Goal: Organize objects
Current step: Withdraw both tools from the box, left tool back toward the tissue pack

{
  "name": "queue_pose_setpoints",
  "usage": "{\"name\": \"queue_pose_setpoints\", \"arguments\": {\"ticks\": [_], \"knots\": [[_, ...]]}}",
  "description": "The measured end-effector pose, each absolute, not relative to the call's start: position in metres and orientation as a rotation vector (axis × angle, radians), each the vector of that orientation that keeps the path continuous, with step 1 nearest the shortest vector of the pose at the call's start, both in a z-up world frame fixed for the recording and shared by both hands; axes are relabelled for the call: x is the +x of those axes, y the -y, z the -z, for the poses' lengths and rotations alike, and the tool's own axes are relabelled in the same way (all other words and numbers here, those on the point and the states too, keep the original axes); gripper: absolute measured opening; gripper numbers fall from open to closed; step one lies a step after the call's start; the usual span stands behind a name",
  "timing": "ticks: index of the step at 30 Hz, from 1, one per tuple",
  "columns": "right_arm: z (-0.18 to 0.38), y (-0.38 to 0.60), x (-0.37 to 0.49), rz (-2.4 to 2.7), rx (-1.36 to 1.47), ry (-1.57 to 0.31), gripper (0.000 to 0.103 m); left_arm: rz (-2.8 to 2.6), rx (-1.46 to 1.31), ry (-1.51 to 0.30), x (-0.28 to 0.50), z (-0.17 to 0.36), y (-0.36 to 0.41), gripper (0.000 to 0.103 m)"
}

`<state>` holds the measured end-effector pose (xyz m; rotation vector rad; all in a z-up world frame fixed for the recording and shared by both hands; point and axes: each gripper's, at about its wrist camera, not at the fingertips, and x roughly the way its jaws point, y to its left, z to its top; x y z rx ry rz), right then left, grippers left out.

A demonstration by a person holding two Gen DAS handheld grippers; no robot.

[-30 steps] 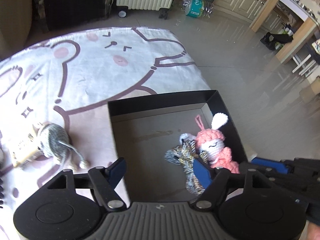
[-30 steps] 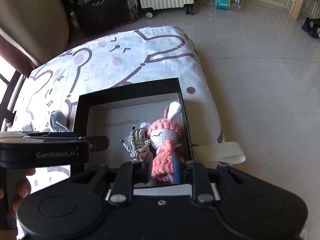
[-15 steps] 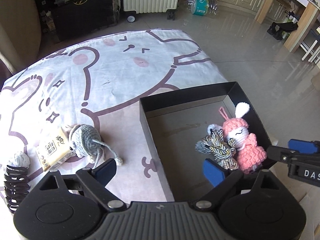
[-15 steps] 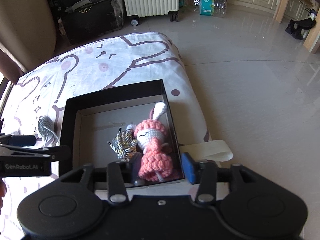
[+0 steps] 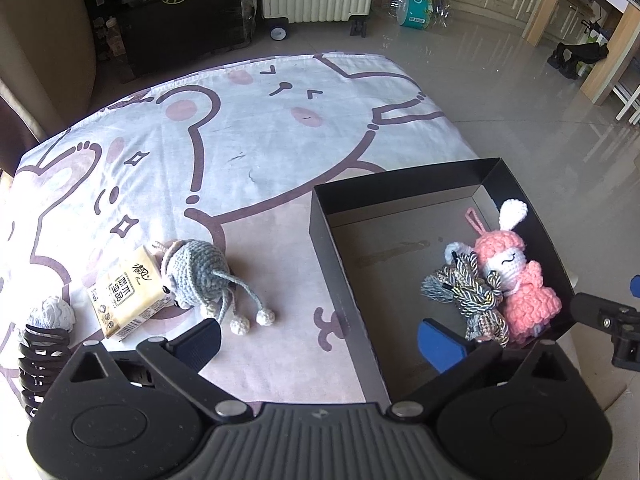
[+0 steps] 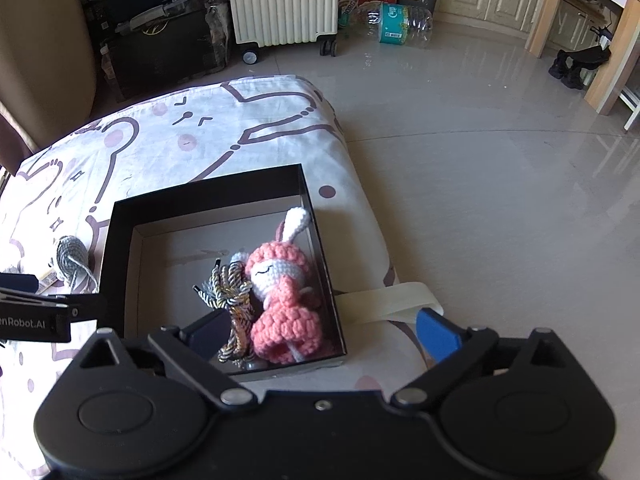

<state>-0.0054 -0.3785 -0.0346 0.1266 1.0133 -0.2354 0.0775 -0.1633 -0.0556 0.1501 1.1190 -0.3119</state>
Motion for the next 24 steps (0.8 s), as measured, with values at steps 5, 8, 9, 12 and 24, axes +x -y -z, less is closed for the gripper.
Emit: {"name": "queue_pose_setpoints", "arguments": {"ticks": [5, 8, 9, 12, 24], "knots": [[0.0374, 0.3791, -0.0073, 0.258, 0.121, -1.000, 0.103, 0.307, 0.151, -1.106, 0.0780, 0.0559, 0.1613, 0.103], [0.0398, 0.3812, -0.0073, 0.264, 0.135, -1.005, 0.103, 0.305, 0.145, -1.114, 0.0794, 0.0569, 0.1602, 0.103], [0.0403, 0.3813, -0.0072, 0.267, 0.136, -1.005, 0.103, 0.304, 0.144, -1.115, 0.0797, 0.0574, 0.1599, 0.103], [0.0410, 0.3819, -0.0073, 0.271, 0.139, -1.005, 0.103, 0.302, 0.143, -1.118, 0.0802, 0.0585, 0.1589, 0.103], [0.0436, 0.3823, -0.0061, 0.273, 0.145, -1.007, 0.103, 0.303, 0.141, -1.123, 0.0815, 0.0593, 0.1578, 0.103]]}}
